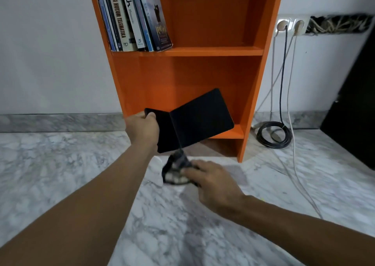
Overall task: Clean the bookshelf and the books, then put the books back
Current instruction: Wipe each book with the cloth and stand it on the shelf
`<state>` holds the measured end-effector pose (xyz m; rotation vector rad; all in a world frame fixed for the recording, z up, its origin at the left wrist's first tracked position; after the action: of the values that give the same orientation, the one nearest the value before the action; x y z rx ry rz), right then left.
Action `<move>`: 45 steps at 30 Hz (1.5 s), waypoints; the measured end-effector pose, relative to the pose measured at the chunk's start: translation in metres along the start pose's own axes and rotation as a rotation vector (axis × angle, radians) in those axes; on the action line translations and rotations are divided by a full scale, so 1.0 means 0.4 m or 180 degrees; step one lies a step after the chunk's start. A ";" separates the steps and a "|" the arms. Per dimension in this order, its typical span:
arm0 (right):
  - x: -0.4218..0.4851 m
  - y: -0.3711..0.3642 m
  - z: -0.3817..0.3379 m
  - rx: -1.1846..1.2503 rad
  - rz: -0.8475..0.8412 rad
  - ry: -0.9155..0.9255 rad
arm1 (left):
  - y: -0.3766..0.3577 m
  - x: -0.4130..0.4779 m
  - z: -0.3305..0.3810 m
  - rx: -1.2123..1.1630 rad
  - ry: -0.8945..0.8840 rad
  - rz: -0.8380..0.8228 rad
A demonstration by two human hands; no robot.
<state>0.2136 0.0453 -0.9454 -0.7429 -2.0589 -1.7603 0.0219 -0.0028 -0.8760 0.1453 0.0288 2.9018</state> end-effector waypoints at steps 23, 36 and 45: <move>0.072 0.131 0.152 0.4272 0.1029 -0.3146 | -0.077 -0.075 0.037 0.0293 0.0106 -0.0969; -0.015 0.121 0.173 0.3932 -0.0929 -0.2736 | -0.077 -0.093 0.102 0.0854 -0.0922 -0.2152; 0.154 0.335 0.230 0.0463 0.1095 -0.1350 | -0.111 -0.093 0.076 0.2100 -0.1525 -0.2076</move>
<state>0.2493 0.1593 -0.8194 -1.4247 -2.1162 -1.3325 0.0711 0.0318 -0.8507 0.7697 0.7841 2.0477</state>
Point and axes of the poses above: each hand's wrist, its own x-axis towards the middle knuckle, its own y-axis out of the back of the hand, z = x × y, the point moved 5 cm from there along x, towards the middle knuckle, and after that the axes turned 1 degree about y, right-handed, at the moved point
